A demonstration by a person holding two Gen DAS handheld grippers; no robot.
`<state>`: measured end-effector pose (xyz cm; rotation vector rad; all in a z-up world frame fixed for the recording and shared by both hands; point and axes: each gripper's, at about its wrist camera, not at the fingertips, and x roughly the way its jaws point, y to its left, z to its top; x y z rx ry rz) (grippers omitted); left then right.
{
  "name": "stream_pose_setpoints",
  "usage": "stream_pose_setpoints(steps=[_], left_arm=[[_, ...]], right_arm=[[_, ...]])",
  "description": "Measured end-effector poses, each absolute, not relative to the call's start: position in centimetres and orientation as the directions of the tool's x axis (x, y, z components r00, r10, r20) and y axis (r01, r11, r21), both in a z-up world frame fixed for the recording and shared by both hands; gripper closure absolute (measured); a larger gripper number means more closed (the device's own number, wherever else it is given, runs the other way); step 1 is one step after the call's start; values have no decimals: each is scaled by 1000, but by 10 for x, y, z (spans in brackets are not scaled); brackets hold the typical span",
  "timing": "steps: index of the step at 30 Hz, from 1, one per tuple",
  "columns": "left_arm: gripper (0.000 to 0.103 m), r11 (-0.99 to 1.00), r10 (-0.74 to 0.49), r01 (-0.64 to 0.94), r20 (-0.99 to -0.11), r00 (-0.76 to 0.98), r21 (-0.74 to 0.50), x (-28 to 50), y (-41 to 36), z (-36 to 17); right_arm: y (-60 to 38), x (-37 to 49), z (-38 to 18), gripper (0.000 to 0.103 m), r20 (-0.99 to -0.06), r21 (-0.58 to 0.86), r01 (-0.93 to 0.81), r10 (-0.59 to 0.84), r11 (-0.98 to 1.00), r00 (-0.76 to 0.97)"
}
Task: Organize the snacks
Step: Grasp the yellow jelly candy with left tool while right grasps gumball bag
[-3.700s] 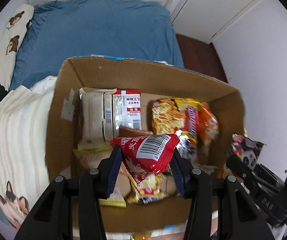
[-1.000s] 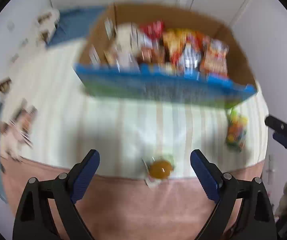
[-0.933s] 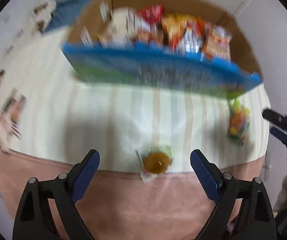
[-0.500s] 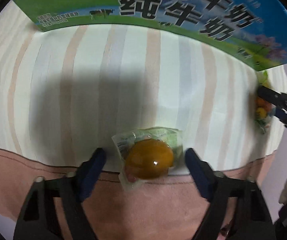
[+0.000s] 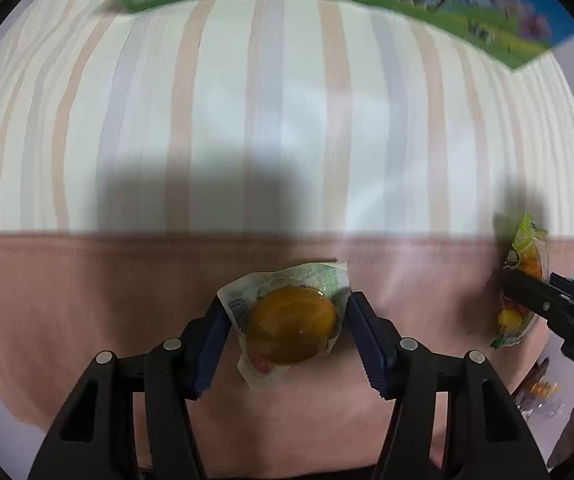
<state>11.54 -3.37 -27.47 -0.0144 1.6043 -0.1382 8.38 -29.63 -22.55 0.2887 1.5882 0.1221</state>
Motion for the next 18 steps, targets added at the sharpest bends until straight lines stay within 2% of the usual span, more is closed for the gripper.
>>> stream_pose_setpoints(steps=[6, 12, 18], left_arm=[[46, 993, -79, 80, -996, -40, -82, 94, -36, -282], [42, 993, -96, 63, -994, -54, -99, 105, -30, -291], [44, 995, -78, 64, -996, -48, -81, 109, -24, -296]], right_arm=[[-281, 64, -237, 49, -971, 234, 118, 239, 965, -28], [-285, 62, -248, 45, -970, 235, 156, 242, 959, -23], [-273, 64, -259, 43, -979, 199, 152, 204, 968, -24]])
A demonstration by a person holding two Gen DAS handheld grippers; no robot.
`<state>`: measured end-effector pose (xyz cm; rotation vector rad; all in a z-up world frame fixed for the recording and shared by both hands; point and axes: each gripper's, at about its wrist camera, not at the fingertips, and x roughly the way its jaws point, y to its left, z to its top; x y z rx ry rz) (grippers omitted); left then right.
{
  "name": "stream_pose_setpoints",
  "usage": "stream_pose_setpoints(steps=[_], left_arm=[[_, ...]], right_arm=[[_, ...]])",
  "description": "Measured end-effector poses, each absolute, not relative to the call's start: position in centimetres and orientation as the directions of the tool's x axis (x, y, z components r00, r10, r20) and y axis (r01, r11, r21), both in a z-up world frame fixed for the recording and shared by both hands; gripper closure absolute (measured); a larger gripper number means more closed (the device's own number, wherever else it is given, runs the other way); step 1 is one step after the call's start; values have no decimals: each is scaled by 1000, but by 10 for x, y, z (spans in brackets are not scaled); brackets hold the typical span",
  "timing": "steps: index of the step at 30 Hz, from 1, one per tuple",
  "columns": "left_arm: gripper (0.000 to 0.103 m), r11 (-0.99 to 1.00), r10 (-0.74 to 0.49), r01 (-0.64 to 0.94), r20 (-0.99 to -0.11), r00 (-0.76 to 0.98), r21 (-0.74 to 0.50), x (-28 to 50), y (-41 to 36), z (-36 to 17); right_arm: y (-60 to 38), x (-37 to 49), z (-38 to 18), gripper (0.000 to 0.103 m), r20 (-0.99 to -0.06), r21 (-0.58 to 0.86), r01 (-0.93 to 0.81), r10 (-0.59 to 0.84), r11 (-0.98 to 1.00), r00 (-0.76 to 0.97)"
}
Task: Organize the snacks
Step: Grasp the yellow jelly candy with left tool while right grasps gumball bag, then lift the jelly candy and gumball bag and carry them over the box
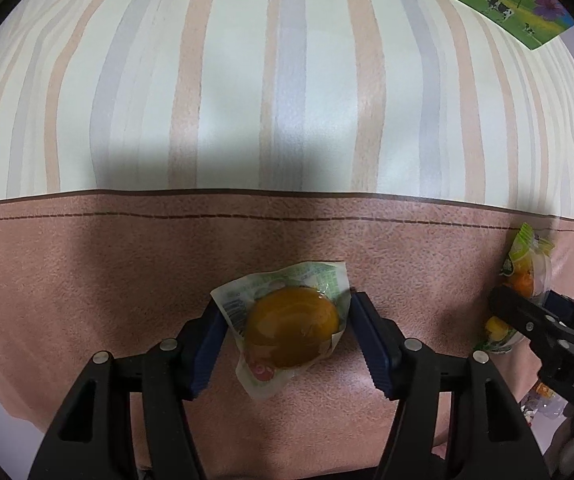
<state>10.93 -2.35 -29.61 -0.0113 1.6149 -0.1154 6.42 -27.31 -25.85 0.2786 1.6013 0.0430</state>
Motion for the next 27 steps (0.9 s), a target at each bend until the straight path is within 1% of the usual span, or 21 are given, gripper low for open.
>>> stream_pose_setpoints(steps=[2, 4, 7, 8, 9, 14, 15, 16, 17, 18, 19, 20, 22, 24, 25, 26, 27], left_arm=[[46, 995, -80, 58, -996, -41, -82, 111, -23, -288], [47, 995, -80, 58, -996, -33, -82, 104, -30, -289], [50, 994, -84, 62, -996, -24, -86, 102, -24, -279], [52, 994, -85, 66, -996, -19, -86, 99, -24, -277], [57, 994, -86, 69, -996, -11, -86, 97, -25, -276], [58, 991, -92, 93, -996, -13, -93, 100, -28, -263], [55, 990, -105, 88, -994, -21, -106, 101, -26, -264], [55, 988, -140, 58, -990, -25, -142, 102, -21, -265], [50, 981, -195, 15, -980, -46, -195, 104, -11, -272], [42, 972, -236, -18, -969, -73, -235, 105, -5, -277], [38, 957, -290, -58, -952, -98, -285, 105, 2, -284], [32, 937, -345, -93, -932, -112, -335, 106, 9, -291], [31, 916, -394, -135, -910, -129, -377, 108, 18, -299], [31, 911, -403, -160, -903, -147, -381, 109, 21, -301], [31, 916, -389, -165, -909, -148, -365, 109, 21, -299], [30, 930, -357, -151, -923, -143, -336, 108, 20, -297], [30, 951, -301, -110, -945, -129, -288, 107, 17, -293]], right_arm=[[-270, 63, -258, 43, -980, 193, 153, 197, 969, -15], [-250, 61, -261, 49, -985, 171, 139, 173, 975, -5], [-244, 55, -254, 51, -983, 182, 136, 181, 974, 17], [-244, 52, -252, 51, -982, 189, 139, 188, 972, 23], [-244, 51, -250, 52, -980, 199, 144, 197, 969, 27], [-251, 46, -246, 52, -971, 239, 152, 237, 959, 32], [-250, 46, -246, 52, -970, 242, 154, 240, 958, 33], [-249, 46, -246, 52, -969, 247, 155, 245, 957, 32], [-248, 46, -246, 52, -968, 250, 155, 249, 956, 26], [-250, 46, -247, 52, -967, 254, 160, 253, 954, 27], [-251, 46, -247, 52, -965, 260, 167, 259, 951, 27], [-251, 45, -247, 52, -964, 265, 172, 264, 949, 26], [-254, 47, -252, 52, -962, 274, 182, 273, 944, 27], [-253, 45, -251, 52, -960, 278, 185, 278, 942, 27], [-259, 48, -249, 52, -959, 281, 187, 281, 941, 27], [-261, 49, -249, 52, -958, 286, 188, 286, 940, 27], [-260, 50, -248, 52, -957, 288, 189, 288, 939, 27]])
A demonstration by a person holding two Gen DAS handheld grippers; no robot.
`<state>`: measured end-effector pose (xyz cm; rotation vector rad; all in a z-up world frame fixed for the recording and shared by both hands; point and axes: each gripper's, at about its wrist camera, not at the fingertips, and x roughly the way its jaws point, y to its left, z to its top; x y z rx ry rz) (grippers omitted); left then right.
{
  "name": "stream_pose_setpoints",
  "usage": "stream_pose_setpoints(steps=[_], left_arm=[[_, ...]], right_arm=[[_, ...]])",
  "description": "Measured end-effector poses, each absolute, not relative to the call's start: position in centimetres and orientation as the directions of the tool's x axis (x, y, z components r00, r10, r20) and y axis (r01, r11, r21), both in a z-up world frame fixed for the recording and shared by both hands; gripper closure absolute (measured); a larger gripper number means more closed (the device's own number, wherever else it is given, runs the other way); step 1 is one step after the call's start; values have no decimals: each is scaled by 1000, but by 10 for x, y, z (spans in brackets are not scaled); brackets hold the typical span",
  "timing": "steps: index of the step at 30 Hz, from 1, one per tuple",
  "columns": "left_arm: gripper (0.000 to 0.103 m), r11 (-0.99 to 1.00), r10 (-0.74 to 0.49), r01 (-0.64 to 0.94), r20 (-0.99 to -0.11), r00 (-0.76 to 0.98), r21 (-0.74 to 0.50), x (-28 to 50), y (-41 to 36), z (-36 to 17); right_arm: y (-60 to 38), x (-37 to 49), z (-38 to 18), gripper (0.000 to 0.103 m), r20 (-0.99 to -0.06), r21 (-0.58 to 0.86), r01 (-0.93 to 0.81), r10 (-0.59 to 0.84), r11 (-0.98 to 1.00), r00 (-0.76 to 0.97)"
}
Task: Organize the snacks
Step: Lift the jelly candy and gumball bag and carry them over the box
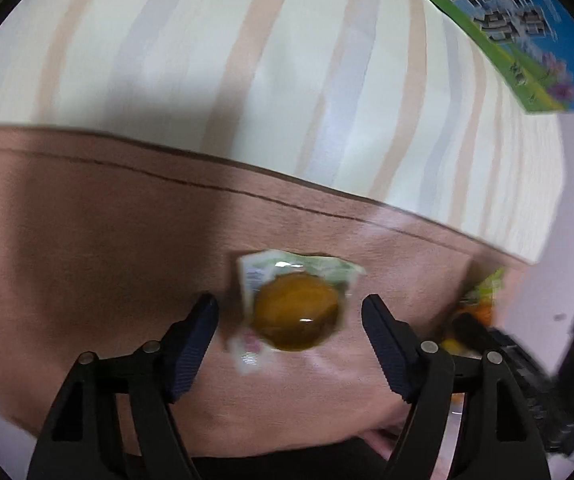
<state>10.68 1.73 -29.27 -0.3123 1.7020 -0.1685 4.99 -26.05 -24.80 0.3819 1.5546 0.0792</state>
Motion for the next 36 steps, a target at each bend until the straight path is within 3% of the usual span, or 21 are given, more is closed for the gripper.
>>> stream_pose_setpoints(steps=[4, 8, 11, 13, 14, 15, 18, 27, 36], left_arm=[[30, 981, -187, 38, -977, -102, -192, 98, -2, -284], [15, 982, -148, 98, -978, -144, -163, 100, -19, -298], [14, 987, -118, 95, -986, -118, -130, 102, -27, -302], [19, 990, -113, 77, -989, -93, -121, 98, -31, -302], [31, 990, -110, 85, -991, -81, -116, 97, -30, -299], [35, 990, -104, 89, -992, -71, -110, 97, -30, -296], [40, 989, -119, 79, -990, -69, -124, 94, -27, -288], [48, 986, -157, 48, -986, -64, -160, 88, -14, -257], [49, 969, -246, 22, -969, -2, -246, 108, 4, -190]], right_arm=[[-267, 47, -244, 52, -955, 294, 195, 295, 936, 27], [-263, 48, -246, 52, -957, 288, 189, 288, 939, 24], [-257, 48, -247, 52, -958, 284, 184, 285, 941, 25], [-256, 47, -247, 52, -958, 284, 182, 285, 941, 26], [-255, 46, -247, 52, -958, 284, 178, 284, 942, 26], [-255, 45, -246, 52, -958, 285, 176, 284, 942, 28], [-251, 42, -247, 52, -960, 280, 163, 278, 946, 33], [-247, 39, -233, 53, -951, 307, 134, 301, 942, 63], [-251, 50, -195, 53, -927, 367, 115, 353, 923, 129]])
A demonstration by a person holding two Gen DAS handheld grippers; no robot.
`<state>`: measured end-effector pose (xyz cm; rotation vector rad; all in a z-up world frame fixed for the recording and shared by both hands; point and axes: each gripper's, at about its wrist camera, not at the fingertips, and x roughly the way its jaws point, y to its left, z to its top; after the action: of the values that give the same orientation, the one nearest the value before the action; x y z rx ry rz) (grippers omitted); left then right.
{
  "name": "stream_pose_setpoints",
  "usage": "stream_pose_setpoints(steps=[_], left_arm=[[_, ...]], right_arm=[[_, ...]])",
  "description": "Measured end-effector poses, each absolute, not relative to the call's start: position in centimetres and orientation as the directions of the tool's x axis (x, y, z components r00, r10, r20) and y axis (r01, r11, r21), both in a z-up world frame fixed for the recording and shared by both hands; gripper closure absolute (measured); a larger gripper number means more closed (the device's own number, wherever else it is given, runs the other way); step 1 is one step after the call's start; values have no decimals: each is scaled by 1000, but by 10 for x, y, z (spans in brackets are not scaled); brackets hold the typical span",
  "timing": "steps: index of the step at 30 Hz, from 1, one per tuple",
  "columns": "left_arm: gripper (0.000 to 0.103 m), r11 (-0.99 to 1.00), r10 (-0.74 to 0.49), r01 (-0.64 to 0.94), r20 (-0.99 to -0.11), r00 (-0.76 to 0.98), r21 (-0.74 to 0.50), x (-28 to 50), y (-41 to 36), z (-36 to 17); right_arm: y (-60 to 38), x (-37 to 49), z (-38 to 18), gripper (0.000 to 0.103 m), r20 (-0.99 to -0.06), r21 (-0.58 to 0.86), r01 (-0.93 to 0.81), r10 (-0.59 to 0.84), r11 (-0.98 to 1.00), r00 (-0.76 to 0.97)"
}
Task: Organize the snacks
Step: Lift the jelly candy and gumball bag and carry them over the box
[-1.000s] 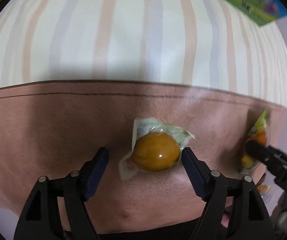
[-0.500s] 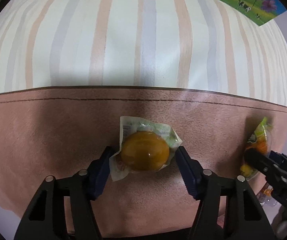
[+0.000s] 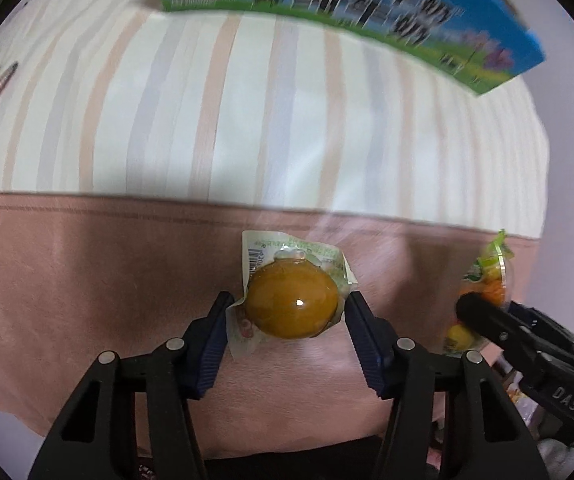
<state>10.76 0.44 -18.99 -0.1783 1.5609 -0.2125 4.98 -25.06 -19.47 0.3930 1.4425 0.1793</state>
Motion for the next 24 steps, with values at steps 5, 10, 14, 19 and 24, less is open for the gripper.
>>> stream_pose_setpoints(steps=[5, 10, 14, 19, 24], left_arm=[[49, 945, -328, 29, -942, 78, -326, 130, 11, -139], [49, 921, -390, 67, -907, 160, -384, 169, 8, -81], [49, 916, -401, 107, -889, 220, -386, 211, -1, -58], [49, 924, -383, 124, -882, 273, -363, 269, -6, -45], [49, 939, -345, 107, -899, 271, -328, 334, -5, -50]], right_arm=[[-259, 71, -154, 53, -904, 404, 89, 381, 911, 195], [-267, 105, -104, 53, -873, 426, 45, 398, 903, 283], [-271, 143, -70, 53, -853, 426, 17, 395, 904, 342], [-271, 199, -43, 53, -846, 399, -3, 369, 917, 386], [-258, 268, -41, 53, -862, 367, -10, 344, 930, 373]])
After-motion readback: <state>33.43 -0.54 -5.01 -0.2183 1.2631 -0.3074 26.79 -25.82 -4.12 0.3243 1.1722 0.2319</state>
